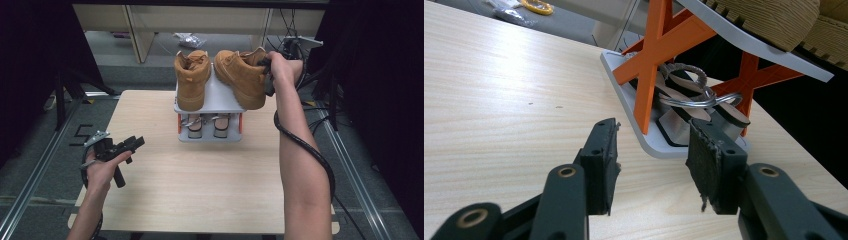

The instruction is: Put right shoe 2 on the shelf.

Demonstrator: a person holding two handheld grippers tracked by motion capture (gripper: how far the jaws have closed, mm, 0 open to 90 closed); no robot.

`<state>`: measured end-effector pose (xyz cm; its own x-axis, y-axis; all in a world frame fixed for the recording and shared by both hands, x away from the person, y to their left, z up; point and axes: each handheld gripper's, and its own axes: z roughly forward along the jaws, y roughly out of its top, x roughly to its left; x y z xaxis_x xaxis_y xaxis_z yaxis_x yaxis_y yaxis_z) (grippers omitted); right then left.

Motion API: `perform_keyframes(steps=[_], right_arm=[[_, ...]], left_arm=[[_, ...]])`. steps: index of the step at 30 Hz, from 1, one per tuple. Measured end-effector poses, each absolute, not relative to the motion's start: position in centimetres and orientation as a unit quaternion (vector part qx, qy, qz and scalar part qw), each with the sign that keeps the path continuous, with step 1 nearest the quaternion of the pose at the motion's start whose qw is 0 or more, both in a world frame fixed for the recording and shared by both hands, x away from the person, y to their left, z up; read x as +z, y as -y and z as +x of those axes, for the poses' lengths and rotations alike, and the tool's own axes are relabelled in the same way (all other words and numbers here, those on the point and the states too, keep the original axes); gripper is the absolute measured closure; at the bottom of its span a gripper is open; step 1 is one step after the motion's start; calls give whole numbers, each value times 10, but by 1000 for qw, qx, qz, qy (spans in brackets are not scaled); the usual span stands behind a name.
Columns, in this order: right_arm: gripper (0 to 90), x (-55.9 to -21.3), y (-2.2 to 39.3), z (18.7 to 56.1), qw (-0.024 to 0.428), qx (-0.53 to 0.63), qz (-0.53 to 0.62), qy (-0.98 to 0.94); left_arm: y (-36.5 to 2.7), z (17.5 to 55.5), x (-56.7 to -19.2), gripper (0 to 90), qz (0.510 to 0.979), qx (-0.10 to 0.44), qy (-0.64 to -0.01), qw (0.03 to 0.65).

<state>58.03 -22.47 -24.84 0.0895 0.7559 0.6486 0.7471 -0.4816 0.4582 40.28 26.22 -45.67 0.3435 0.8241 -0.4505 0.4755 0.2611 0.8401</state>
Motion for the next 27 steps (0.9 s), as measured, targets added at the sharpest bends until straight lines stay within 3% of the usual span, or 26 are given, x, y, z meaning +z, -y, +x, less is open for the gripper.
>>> perform_keyframes(steps=[11,21,27], right_arm=[[726,-252,213,582,16,438,733,-521],[509,-254,212,581,37,467,701,-538],[460,-252,210,579,46,471,697,-538]], left_arm=[[-262,403,-456,541,589,152,-552,570],[-259,403,-457,540,593,152,-547,570],[-260,402,-457,539,594,153,-547,569]])
